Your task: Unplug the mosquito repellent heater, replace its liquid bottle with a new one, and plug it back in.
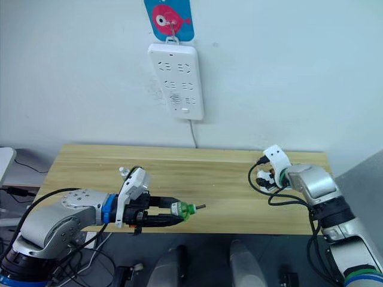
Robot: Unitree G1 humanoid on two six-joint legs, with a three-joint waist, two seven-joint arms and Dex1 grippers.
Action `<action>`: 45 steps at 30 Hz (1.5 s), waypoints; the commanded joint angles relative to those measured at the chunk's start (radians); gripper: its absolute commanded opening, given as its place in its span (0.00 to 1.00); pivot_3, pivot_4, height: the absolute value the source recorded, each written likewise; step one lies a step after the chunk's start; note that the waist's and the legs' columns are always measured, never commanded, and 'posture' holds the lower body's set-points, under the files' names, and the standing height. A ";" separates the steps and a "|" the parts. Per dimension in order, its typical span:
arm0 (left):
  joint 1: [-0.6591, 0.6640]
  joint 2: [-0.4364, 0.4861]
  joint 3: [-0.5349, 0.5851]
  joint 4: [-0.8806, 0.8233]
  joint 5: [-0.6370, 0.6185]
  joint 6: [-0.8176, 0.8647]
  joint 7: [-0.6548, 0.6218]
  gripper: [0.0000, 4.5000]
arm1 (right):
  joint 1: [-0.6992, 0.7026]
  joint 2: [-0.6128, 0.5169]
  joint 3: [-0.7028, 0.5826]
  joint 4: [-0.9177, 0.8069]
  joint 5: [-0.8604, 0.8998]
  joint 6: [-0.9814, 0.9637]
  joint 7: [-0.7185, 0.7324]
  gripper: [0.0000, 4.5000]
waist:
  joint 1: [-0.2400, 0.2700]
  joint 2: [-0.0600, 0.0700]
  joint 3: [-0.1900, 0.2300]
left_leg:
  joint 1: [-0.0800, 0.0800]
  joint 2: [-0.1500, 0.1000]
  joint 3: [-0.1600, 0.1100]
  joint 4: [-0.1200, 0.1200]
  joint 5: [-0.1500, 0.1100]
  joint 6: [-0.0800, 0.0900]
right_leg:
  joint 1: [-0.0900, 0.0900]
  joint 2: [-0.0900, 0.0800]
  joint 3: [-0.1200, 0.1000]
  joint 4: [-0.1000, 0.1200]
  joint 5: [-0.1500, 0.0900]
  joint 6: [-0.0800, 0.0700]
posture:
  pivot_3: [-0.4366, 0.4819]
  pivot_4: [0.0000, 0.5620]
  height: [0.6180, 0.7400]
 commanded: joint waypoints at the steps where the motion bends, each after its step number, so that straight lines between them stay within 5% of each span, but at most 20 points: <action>1: -0.011 -0.047 0.047 -0.012 -0.011 -0.033 0.034 0.50 | 0.032 -0.011 -0.183 -0.264 0.125 0.084 0.046 1.00 | 0.000 0.000 0.000 | 0.000 0.000 0.000 0.000 0.000 0.000 | 0.000 0.000 0.000 0.000 0.000 0.000 | 0.28 0.44 1.00; 3: -0.024 -0.119 0.060 -0.005 0.012 -0.079 0.099 0.50 | 0.076 0.021 -0.271 -0.365 0.188 0.070 0.065 1.00 | 0.000 0.000 0.000 | 0.000 0.000 0.000 0.000 0.000 0.000 | 0.001 0.000 0.000 0.000 0.000 0.000 | 0.26 0.44 1.00; 8: -0.031 -0.324 0.054 0.014 0.130 -0.212 0.308 0.50 | 0.187 0.338 -0.554 -0.493 0.456 0.177 -0.015 1.00 | -0.002 -0.003 -0.002 | 0.001 0.000 -0.003 0.001 0.000 0.000 | 0.005 0.000 -0.002 -0.001 0.001 0.000 | 0.22 0.42 1.00; 16: 0.033 -0.454 0.002 0.011 0.260 -0.377 0.400 0.50 | 0.243 0.749 -0.538 -0.491 0.539 0.136 -0.266 1.00 | -0.053 -0.001 -0.009 | 0.003 0.000 -0.001 0.002 0.001 -0.001 | 0.006 0.000 0.000 0.000 0.002 0.002 | 0.22 0.34 1.00; 32: -0.016 -0.526 -0.029 0.058 0.323 -0.444 0.440 0.50 | 0.166 0.800 -0.387 -0.318 0.567 -0.068 -0.343 1.00 | -0.084 0.004 -0.076 | 0.004 -0.001 -0.002 0.001 0.001 -0.001 | 0.007 0.001 0.000 0.000 0.002 0.002 | 0.27 0.23 1.00; 35: -0.016 -0.527 -0.027 0.059 0.323 -0.450 0.442 0.50 | 0.170 0.785 -0.377 -0.314 0.601 -0.056 -0.341 0.88 | -0.084 0.004 -0.077 | 0.005 -0.001 -0.002 0.001 0.001 -0.001 | 0.007 0.001 0.000 0.000 0.002 0.002 | 0.27 0.23 1.00; 43: -0.013 -0.531 -0.043 0.044 0.332 -0.473 0.446 0.50 | 0.170 0.759 -0.360 -0.299 0.663 -0.024 -0.350 0.24 | -0.083 0.004 -0.083 | 0.005 -0.001 -0.003 0.001 0.001 -0.001 | 0.008 0.001 0.000 0.000 0.002 0.002 | 0.29 0.23 1.00; 45: -0.012 -0.531 -0.046 0.042 0.336 -0.479 0.445 0.50 | 0.167 0.759 -0.357 -0.296 0.679 -0.022 -0.357 0.19 | -0.083 0.005 -0.084 | 0.005 -0.001 -0.003 0.001 0.001 -0.001 | 0.008 0.001 0.000 0.000 0.002 0.002 | 0.29 0.23 1.00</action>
